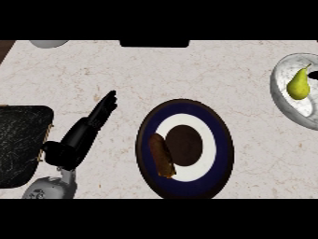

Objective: Pick the pear from the plate and place it in the bowl

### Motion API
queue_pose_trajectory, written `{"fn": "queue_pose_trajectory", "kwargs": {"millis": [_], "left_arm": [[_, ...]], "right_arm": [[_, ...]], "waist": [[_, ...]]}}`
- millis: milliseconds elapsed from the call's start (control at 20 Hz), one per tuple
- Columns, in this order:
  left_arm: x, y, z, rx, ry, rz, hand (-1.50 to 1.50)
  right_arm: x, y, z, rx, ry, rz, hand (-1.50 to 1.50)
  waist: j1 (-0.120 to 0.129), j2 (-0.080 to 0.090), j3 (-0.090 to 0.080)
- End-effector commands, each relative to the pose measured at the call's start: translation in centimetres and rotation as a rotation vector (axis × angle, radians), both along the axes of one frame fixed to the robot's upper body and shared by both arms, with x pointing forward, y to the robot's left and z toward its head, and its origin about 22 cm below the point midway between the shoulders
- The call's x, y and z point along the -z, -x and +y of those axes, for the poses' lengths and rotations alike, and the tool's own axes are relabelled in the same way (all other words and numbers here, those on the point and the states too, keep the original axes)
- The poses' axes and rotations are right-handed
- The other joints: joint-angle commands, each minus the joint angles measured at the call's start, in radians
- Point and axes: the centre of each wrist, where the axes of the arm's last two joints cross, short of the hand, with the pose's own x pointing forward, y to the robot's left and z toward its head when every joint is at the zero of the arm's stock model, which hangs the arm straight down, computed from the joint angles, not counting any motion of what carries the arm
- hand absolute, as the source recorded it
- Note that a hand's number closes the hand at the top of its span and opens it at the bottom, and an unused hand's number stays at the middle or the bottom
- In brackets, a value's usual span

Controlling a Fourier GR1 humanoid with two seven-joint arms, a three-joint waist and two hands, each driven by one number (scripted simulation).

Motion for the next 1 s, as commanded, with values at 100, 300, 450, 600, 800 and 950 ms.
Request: {"fn": "queue_pose_trajectory", "kwargs": {"millis": [100,300,450,600,800,950], "left_arm": [[-0.3,-0.3,-0.4,-0.023,-0.006,0.006,0.00],[1.5,1.2,1.3,-0.034,0.001,0.000,0.00],[-0.1,0.2,2.0,-0.037,0.009,0.003,0.00],[0.5,0.3,1.1,-0.034,0.000,0.016,0.00],[1.0,1.9,1.5,-0.044,0.011,0.021,0.00],[-0.2,0.5,2.8,-0.057,-0.020,0.023,0.00]], "right_arm": [[-1.0,0.6,-0.3,0.111,-0.049,-0.278,-1.50],[0.8,3.5,-2.8,0.221,-0.121,-0.373,-1.50],[-2.1,5.8,-6.2,0.231,-0.152,-0.417,-1.50],[-0.7,9.4,-8.4,0.289,-0.159,-0.482,-1.50],[-0.2,15.6,-10.2,0.313,-0.141,-0.494,-1.50],[-0.2,19.6,-10.7,0.329,-0.141,-0.558,-1.50]], "waist": [[-0.018,-0.007,-0.001],[-0.028,-0.011,-0.001],[-0.031,-0.011,-0.001],[-0.035,-0.010,-0.001],[-0.053,-0.017,-0.002],[-0.048,-0.013,-0.002]]}}
